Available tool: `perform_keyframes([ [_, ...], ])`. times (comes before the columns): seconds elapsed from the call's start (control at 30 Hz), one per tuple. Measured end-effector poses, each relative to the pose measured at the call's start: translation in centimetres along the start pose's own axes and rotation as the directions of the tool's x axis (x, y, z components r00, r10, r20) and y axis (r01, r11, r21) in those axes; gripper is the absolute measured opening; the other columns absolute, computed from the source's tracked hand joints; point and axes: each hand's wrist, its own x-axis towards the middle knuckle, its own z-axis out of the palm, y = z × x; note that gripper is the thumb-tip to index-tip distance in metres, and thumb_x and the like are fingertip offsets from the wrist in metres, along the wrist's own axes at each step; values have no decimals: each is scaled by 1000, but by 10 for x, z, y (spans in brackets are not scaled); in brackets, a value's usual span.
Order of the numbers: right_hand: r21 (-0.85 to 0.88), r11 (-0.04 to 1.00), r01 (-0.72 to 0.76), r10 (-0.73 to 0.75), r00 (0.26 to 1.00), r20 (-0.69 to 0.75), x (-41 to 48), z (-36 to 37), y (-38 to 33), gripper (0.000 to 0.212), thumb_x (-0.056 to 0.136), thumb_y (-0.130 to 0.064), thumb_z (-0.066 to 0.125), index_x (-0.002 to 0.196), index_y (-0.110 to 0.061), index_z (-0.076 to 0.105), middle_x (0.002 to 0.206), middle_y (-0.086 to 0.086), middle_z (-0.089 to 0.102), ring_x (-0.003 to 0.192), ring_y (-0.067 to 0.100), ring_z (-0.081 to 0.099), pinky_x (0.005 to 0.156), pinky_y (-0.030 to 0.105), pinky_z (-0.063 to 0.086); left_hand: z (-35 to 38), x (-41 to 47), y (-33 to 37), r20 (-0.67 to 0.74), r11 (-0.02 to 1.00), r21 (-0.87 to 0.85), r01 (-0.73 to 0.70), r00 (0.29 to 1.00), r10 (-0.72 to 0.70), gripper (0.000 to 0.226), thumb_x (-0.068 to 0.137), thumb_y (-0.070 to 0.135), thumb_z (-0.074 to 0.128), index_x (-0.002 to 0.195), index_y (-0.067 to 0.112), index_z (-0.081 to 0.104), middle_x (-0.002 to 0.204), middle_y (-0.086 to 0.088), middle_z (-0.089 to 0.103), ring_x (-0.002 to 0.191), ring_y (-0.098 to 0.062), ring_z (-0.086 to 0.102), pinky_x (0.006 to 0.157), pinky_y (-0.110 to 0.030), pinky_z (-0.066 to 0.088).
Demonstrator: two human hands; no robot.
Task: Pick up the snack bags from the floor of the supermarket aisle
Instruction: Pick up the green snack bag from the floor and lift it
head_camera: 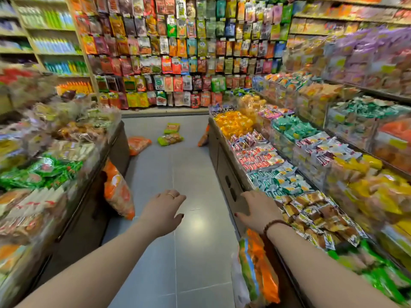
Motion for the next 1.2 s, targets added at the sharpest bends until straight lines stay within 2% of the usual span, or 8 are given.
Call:
perform_keyframes([
  [0.23, 33, 994, 100, -100, 995, -1, 117, -2, 1, 62, 85, -56, 55, 135, -22, 41, 131, 2, 50, 122, 22, 45, 100, 36, 40, -1, 78, -50, 8, 994, 30, 101, 995, -102, 53, 94, 39, 47, 143, 23, 35, 143, 1, 42, 130, -20, 41, 101, -31, 36],
  [0.37, 31, 990, 136, -135, 990, -34, 193, 0, -4, 61, 84, -56, 56, 134, -23, 42, 129, 1, 51, 120, 22, 46, 99, 35, 40, 0, 142, -93, -24, 992, 61, 108, 994, -107, 54, 94, 40, 48, 143, 22, 36, 142, 0, 43, 131, -21, 40, 102, -34, 36],
  [0.5, -17, 986, 169, -170, 982, -78, 287, -8, -19, 60, 86, -54, 55, 135, -22, 42, 131, 1, 50, 124, 22, 43, 100, 35, 39, 0, 214, -147, -86, 988, 25, 149, 985, -147, 54, 93, 41, 47, 143, 22, 36, 140, 1, 45, 130, -20, 40, 102, -34, 38],
  [0.6, -16, 982, 188, -189, 978, -94, 353, -17, -33, 62, 86, -54, 55, 137, -22, 41, 134, 0, 49, 125, 21, 42, 101, 35, 38, -1, 265, -184, -89, 982, -29, 189, 978, -191, 53, 93, 41, 48, 142, 22, 37, 141, 2, 45, 131, -19, 40, 102, -33, 37],
  [0.83, -43, 972, 229, -233, 966, -109, 499, -21, -53, 59, 83, -56, 56, 130, -22, 45, 128, 1, 52, 120, 23, 45, 99, 35, 40, -6, 380, -264, -105, 976, -34, 213, 971, -216, 54, 93, 41, 50, 141, 22, 38, 140, 0, 45, 131, -22, 40, 101, -35, 37],
  [1.07, -39, 961, 275, -278, 954, -116, 648, -5, -55, 62, 84, -55, 56, 134, -23, 42, 132, -1, 50, 123, 21, 43, 101, 36, 39, 15, 492, -333, -115, 972, -3, 237, 965, -235, 54, 91, 42, 52, 139, 20, 42, 137, -2, 48, 127, -23, 43, 97, -34, 39],
  [1.2, 0, 957, 291, -288, 948, -134, 748, 4, -48, 58, 84, -55, 56, 131, -23, 45, 130, -2, 52, 122, 20, 44, 100, 34, 40, 21, 575, -374, -108, 958, 64, 279, 956, -271, 53, 89, 44, 53, 135, 21, 44, 133, -3, 51, 124, -25, 45, 99, -40, 39],
])
